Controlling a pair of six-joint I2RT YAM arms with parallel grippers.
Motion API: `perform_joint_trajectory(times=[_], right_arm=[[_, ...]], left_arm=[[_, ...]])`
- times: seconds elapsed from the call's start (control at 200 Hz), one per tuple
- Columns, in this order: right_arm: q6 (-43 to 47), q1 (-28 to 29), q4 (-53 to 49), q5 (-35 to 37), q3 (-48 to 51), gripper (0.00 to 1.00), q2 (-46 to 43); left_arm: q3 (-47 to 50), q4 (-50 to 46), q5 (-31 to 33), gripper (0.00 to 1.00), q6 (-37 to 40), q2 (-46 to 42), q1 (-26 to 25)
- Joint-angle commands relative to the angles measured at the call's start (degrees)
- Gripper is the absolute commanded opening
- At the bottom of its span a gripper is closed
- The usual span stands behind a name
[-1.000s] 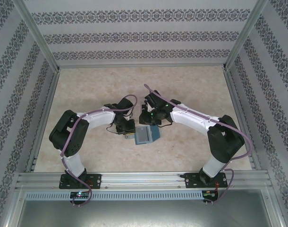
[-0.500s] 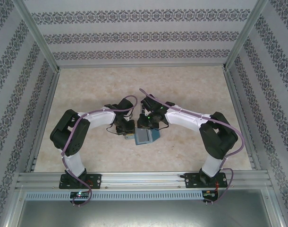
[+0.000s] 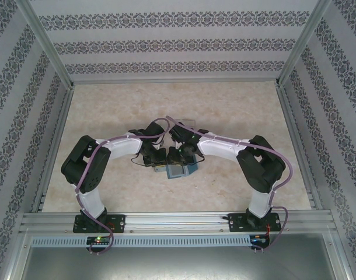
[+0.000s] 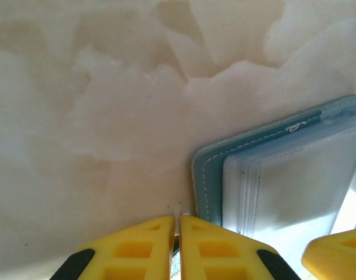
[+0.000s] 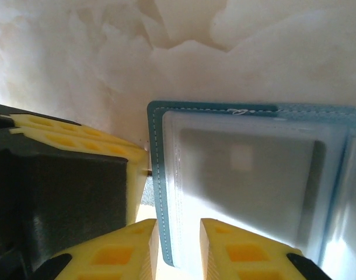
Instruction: Take the credit cards out of the card holder
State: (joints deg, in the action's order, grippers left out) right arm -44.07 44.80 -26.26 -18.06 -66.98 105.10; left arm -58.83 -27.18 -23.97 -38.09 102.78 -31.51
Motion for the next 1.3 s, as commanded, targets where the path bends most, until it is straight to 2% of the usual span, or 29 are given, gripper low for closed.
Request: perform_joint_trajectory(times=[0.0,0.53,1.299], right_arm=[[-1.1,0.9,0.4,-0.4,-1.3,0.27,1.7],[-0.4,1.6,-3.0,4.2,-1.7,0.39,3.3],[3.2,3.4,-16.4,15.9,-7.8,0.46,2.9]], left_arm=[[1.7,1.8,-0.8,0.11,0.7,0.6,-0.7],[2.2,2.0,-0.8,0.11,0.7,-0.1,-0.7],[1.4,1.4,-1.0,0.11,0.8,0.2,-0.7]])
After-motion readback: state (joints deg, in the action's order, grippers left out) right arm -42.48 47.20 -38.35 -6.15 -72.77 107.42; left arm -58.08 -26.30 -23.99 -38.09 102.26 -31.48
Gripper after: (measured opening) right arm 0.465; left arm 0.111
